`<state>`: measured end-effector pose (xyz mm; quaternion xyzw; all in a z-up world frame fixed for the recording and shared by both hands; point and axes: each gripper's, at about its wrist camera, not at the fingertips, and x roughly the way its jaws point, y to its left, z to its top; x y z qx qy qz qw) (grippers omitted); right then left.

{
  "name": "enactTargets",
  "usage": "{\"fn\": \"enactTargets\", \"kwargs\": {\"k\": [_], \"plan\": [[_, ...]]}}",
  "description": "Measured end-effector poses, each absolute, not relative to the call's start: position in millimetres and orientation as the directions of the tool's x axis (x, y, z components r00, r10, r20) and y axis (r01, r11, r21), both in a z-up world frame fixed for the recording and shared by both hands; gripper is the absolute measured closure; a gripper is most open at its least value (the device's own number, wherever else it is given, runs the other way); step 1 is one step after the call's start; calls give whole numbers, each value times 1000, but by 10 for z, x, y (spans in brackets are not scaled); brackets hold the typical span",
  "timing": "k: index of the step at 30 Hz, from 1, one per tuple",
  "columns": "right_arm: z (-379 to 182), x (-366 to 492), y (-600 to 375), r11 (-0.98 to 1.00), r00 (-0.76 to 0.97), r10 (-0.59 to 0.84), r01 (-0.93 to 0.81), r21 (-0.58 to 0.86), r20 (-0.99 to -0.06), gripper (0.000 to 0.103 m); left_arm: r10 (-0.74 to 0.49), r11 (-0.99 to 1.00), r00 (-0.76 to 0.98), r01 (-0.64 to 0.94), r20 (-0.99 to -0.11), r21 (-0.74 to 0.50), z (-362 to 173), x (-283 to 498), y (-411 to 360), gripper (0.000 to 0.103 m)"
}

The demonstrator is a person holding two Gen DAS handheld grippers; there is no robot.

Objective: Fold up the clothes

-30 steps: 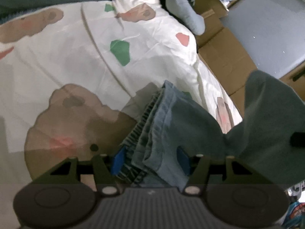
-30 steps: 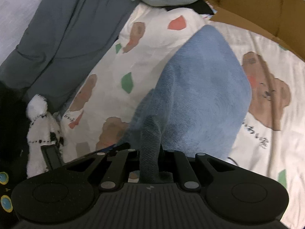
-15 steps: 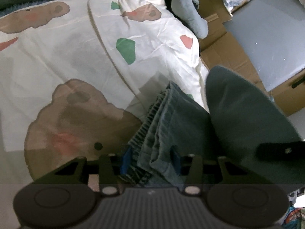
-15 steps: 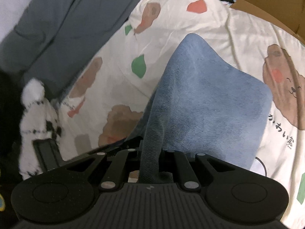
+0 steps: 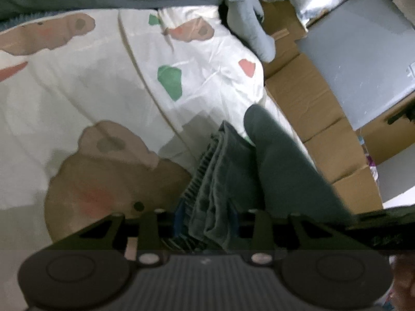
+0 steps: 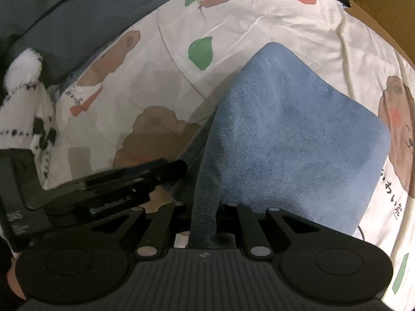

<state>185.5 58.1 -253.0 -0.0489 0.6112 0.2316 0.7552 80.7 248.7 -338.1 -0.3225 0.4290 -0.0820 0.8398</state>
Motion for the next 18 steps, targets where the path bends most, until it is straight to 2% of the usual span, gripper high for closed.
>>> {"fn": "enactTargets", "kwargs": {"k": [4,8,10,12,18], "plan": [[-2633,1864,640,904,124,265,-376,202,-956,93,-412,773,631,-140,-657,-619,-3321,777,2553,65],[-2564,1862,697,913,103,253,-354,202,-962,75,-414,749,665,-139,-622,-648,-3257,736,2616,65],[-2489,1848,700,909,89,270,-350,224,-959,69,-419,730,684,-138,-598,-669,-3223,727,2639,61],[-2400,1820,665,896,69,309,-355,266,-948,62,-426,715,700,-126,-572,-687,-3185,722,2664,52],[-2167,1817,355,872,74,397,-340,351,-915,60,-471,717,683,-70,-557,-693,-3125,718,2593,42]]}}
